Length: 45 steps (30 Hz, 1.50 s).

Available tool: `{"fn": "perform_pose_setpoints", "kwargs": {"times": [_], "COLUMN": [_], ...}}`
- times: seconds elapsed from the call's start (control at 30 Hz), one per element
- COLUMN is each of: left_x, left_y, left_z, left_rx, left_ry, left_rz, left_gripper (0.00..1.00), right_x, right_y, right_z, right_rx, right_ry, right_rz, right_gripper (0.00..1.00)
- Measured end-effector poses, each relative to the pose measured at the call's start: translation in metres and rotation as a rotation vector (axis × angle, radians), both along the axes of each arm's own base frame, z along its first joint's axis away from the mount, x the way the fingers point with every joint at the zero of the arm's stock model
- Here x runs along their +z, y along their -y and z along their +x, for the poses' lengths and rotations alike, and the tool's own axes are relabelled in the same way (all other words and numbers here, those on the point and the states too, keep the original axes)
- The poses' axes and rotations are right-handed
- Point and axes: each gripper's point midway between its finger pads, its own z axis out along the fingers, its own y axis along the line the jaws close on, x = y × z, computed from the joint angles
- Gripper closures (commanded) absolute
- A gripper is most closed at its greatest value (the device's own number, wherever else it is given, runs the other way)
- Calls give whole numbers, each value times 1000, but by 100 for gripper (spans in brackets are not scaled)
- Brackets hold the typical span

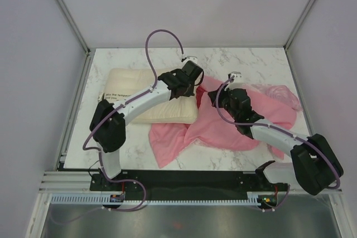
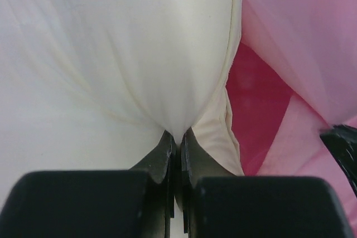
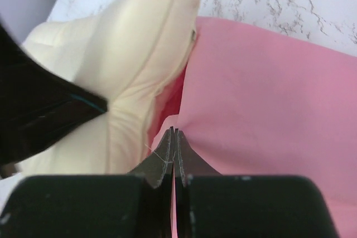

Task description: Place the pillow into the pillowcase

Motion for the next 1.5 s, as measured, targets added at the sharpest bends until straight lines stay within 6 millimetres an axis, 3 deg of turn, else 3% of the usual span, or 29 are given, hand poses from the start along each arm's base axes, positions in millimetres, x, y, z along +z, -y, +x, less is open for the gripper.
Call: {"fn": "perform_pose_setpoints", "kwargs": {"times": [0.23, 0.4, 0.43, 0.47, 0.57, 0.7, 0.93, 1.2, 1.4, 1.5], "left_x": [-39, -57, -57, -57, -57, -54, -54, -59, -60, -58], "left_y": [9, 10, 10, 9, 4, -15, -30, -28, -28, -28], "left_z": [9, 12, 12, 13, 15, 18, 22, 21, 19, 15], "left_rx": [1, 7, 8, 10, 21, 53, 81, 72, 69, 63], "left_ry": [-22, -27, -26, -25, -24, -32, -45, -51, -48, -52], "left_rz": [30, 45, 46, 44, 25, -19, -42, -55, -72, -85], "left_gripper": [98, 98, 98, 98, 98, 98, 98, 98, 98, 98], "right_x": [29, 33, 32, 31, 17, -11, -60, -76, -90, -102], "right_y": [-6, -8, -8, -7, -7, -13, -30, -52, -46, -41], "right_z": [-7, -9, -9, -9, -3, 10, 14, 5, 20, 24], "right_rx": [46, 61, 60, 59, 38, 33, 68, 117, 44, 9], "right_ry": [90, 107, 105, 100, 45, -53, -209, -236, -267, -293], "right_rz": [70, 84, 83, 81, 47, -15, -129, -191, -237, -267], "right_gripper": [100, 98, 94, 74, 35, 20, 17, 17, 27, 37]}}
